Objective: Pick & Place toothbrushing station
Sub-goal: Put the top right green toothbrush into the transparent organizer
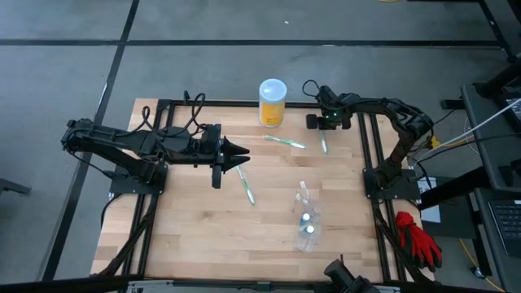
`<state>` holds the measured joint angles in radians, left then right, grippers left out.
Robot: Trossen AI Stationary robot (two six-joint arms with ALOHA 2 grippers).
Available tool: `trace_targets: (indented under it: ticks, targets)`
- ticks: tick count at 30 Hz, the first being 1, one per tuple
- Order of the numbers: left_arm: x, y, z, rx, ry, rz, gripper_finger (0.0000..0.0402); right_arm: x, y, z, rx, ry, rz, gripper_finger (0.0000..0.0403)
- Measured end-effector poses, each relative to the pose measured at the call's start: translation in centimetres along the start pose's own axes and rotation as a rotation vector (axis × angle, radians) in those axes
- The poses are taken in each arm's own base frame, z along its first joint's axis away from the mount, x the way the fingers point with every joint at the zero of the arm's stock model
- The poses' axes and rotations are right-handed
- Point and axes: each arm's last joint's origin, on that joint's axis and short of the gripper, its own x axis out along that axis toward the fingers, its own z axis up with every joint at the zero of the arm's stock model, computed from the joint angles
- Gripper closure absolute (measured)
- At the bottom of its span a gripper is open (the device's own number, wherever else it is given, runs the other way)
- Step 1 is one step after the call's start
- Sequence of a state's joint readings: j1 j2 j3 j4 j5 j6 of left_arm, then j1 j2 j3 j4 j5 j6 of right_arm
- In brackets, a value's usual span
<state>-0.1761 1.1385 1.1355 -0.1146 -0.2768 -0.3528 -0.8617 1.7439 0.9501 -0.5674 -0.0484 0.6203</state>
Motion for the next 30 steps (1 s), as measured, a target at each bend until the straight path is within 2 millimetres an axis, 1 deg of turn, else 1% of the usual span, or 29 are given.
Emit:
trace_targets:
  ticks: [2, 7, 9, 13, 17, 20, 24, 27, 30]
  targets:
    - [0.0, 0.0, 0.0, 0.0, 0.0, 0.0, 0.03, 0.0, 0.1, 0.0, -0.01, 0.005, 0.028, 0.0391]
    - [0.0, 0.0, 0.0, 0.0, 0.0, -0.001, 0.03, -0.3, 0.4, 0.0, -0.005, 0.016, 0.075, 0.0399]
    - [0.0, 0.0, 0.0, -0.001, 0.0, -0.001, 0.03, -0.9, 0.7, -0.2, -0.021, 0.001, 0.09, 0.04]
    - [0.0, 0.0, 0.0, -0.001, 0.0, -0.001, 0.03, -3.6, 1.4, -0.7, -0.055, -0.103, 0.111, 0.0401]
    - [0.0, 0.0, 0.0, 0.008, 0.0, -0.001, 0.03, -7.6, 2.0, -1.8, -0.09, -0.234, 0.165, 0.0401]
    - [0.0, 0.0, 0.0, 0.023, -0.001, 0.001, 0.03, -11.2, 2.4, -3.7, -0.116, -0.33, 0.225, 0.0402]
    - [-0.3, 0.1, 0.2, 0.039, -0.019, 0.043, 0.03, -16.2, 2.7, -7.2, -0.15, -0.461, 0.374, 0.0402]
    - [-0.8, 0.6, 0.1, 0.055, -0.01, 0.143, 0.03, -19.3, 2.4, -10.8, -0.185, -0.522, 0.467, 0.0402]
    - [-1.9, 1.1, 0.1, 0.073, 0.011, 0.222, 0.03, -21.0, 1.7, -14.8, -0.212, -0.559, 0.568, 0.0402]
